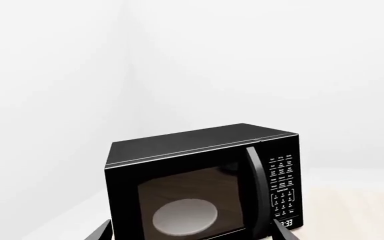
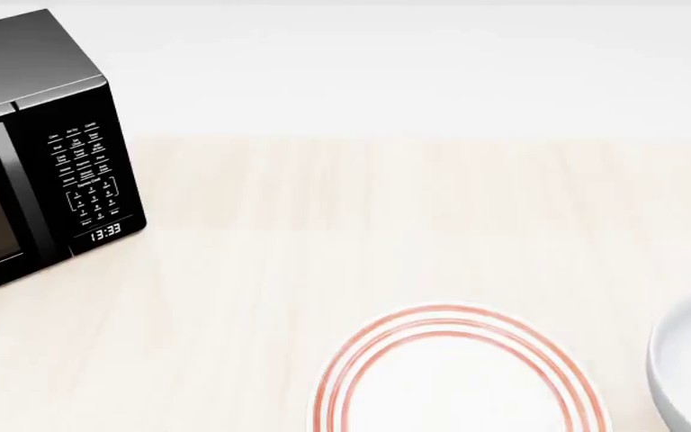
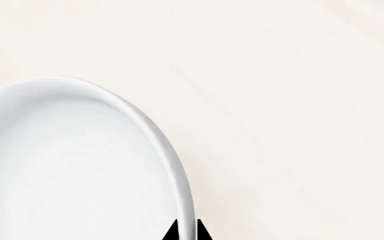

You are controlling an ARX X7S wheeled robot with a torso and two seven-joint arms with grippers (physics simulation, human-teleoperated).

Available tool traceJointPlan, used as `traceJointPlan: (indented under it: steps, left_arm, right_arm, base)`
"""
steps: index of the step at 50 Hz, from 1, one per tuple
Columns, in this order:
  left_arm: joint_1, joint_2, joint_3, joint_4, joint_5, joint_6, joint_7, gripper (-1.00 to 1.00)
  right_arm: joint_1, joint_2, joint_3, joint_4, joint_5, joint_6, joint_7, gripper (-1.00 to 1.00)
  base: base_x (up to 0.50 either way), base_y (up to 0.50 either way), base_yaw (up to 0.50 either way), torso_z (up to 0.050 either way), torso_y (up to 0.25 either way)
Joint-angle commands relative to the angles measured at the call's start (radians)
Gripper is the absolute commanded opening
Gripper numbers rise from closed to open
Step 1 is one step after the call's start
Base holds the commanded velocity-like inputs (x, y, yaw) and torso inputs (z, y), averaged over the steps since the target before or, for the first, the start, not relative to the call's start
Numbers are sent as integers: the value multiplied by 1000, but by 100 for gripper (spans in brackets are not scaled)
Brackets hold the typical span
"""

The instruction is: Put the white bowl to the right of the plate.

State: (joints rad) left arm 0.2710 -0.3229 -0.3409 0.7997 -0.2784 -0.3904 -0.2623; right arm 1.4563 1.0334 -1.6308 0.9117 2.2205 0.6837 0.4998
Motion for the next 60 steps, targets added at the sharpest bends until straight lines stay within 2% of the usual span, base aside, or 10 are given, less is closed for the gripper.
traceJointPlan:
  steps: [1,23,28,37,42,43,51,56,58,60]
  left_arm:
    - [5,-2,3,2,1,6,-3,100]
    - [0,-10,19,0,4,1,-12,100]
    - [3,-11,24,2,8,3,-13,100]
    - [10,-12,24,3,8,11,-15,100]
    - [9,-13,26,3,7,10,-17,100]
    - [8,-14,27,3,8,10,-17,100]
    - [6,-17,30,4,5,6,-20,100]
    - [9,-18,37,8,9,7,-23,100]
    - [15,-17,39,13,10,10,-22,100]
    - [23,-17,43,22,14,16,-21,100]
  right_arm:
    - [-22,-42,8,89,-30,1,-79,-100]
    - [-55,-78,-1,224,-30,34,-152,-100]
    - [-64,-67,5,192,-25,19,-136,-100]
    - [-81,-166,-32,383,-57,66,-250,-100]
    - [-81,-173,-62,393,-54,28,-252,-100]
    - [-79,-174,-71,392,-61,20,-252,100]
    - [-53,-147,-81,329,-57,-8,-224,100]
    - [8,89,-15,-162,-59,-171,16,100]
    - [29,143,2,-276,-67,-200,64,100]
    - [75,248,33,-507,-105,-257,179,100]
  base:
    - [0,0,0,0,0]
    - [0,0,0,0,0]
    - [0,0,0,0,0]
    - [0,0,0,0,0]
    - [0,0,0,0,0]
    - [0,0,0,0,0]
    - [0,0,0,0,0]
    - [0,0,0,0,0]
    - [0,0,0,5,0]
    - [0,0,0,0,0]
